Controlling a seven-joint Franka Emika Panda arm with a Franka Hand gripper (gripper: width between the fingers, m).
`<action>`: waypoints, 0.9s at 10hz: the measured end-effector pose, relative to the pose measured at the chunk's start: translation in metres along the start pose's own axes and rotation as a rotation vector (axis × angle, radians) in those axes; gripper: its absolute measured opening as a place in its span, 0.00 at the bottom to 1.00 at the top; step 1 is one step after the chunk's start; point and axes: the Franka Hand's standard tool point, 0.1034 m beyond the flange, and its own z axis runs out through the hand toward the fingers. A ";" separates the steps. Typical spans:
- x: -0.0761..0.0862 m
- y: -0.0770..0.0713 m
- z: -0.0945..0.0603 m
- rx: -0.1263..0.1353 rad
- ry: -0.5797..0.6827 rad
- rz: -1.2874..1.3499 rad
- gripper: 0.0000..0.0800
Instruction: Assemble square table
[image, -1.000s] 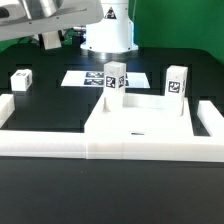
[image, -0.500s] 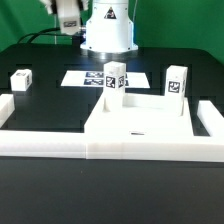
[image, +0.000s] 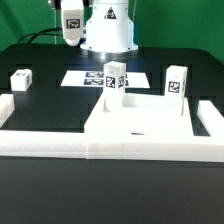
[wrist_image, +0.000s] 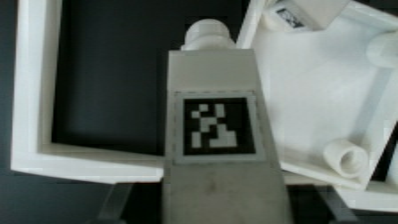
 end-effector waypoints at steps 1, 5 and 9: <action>0.004 -0.005 0.003 -0.009 0.066 0.025 0.36; 0.046 -0.093 0.031 0.025 0.380 0.116 0.36; 0.059 -0.092 0.035 -0.072 0.597 0.135 0.36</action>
Offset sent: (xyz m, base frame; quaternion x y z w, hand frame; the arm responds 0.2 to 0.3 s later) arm 0.0219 0.1000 -0.0171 0.0623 0.1469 0.0917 0.9829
